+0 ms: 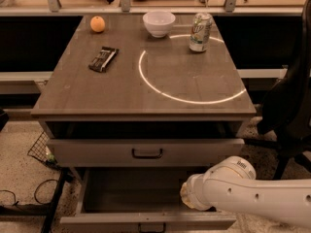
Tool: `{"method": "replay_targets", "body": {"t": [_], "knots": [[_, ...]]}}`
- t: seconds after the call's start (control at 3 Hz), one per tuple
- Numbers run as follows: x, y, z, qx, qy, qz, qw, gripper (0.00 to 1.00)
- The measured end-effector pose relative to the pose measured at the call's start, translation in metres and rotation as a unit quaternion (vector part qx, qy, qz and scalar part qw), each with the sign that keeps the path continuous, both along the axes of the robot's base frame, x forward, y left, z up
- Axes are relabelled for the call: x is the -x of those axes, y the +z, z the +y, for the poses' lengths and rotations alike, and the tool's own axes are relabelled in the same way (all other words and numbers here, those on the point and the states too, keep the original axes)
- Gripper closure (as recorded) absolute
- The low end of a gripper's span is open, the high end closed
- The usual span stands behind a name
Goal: Open middle drawer
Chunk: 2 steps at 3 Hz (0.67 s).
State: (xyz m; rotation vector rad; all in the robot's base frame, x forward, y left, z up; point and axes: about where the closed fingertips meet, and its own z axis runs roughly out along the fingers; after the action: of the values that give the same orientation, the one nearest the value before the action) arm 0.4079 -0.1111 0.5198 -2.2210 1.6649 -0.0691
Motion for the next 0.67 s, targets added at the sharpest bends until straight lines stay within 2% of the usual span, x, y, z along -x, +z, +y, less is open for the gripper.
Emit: {"method": "replay_targets", "body": {"t": [0.67], "knots": [[0.012, -0.04, -0.013, 0.024, 0.037, 0.015, 0.9989, 1.0]]}}
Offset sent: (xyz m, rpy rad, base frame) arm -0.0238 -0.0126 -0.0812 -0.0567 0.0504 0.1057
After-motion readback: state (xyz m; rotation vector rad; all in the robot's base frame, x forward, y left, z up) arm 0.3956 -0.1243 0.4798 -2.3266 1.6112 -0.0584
